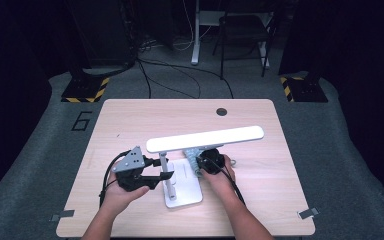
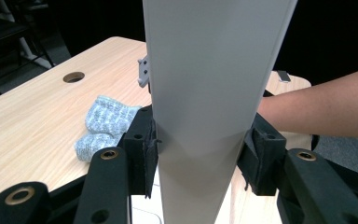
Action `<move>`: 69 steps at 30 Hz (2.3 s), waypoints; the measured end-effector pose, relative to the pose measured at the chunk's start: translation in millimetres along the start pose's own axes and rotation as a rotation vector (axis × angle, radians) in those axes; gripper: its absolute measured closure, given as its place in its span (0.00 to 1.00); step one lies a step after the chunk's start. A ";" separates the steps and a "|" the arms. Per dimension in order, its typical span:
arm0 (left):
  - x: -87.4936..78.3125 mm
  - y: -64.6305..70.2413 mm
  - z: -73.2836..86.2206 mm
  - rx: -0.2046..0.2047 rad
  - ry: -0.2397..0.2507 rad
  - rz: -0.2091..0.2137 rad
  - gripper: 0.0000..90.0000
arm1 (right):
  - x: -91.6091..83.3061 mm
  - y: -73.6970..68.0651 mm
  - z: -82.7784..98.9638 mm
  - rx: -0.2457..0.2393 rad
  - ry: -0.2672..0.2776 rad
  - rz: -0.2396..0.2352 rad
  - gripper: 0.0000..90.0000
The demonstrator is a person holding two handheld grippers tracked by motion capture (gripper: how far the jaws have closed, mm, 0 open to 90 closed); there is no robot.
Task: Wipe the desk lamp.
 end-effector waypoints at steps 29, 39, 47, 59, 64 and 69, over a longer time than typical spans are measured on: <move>2.1 0.5 0.0 -0.007 -0.003 -0.027 0.59 | -70.9 -44.7 67.4 -0.131 -0.043 -0.132 0.80; 2.5 0.3 0.5 -0.014 -0.005 -0.020 0.59 | -69.1 -43.9 65.5 -0.130 -0.050 -0.095 0.79; 2.6 0.3 0.7 -0.012 -0.010 -0.021 0.59 | -46.3 -31.9 43.9 -0.107 -0.049 -0.061 0.79; 3.1 0.3 1.0 -0.017 -0.008 -0.011 0.59 | -8.8 -15.1 9.5 -0.052 -0.053 0.007 0.78; 2.9 0.3 1.4 -0.020 -0.007 -0.001 0.59 | -0.9 -11.1 1.8 -0.028 -0.067 0.023 0.78; 3.0 -0.3 1.5 -0.020 0.005 -0.004 0.59 | 4.6 -7.4 -3.9 -0.026 -0.068 0.035 0.77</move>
Point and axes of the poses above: each handheld gripper's, and its own axes: x roughly forward along the jaws, z roughly out of its underside, y roughly to its right, the point moved 10 cm from there along x, roughly forward along the jaws, and after that the axes turned 1 degree about -x, right-handed, at the moved point
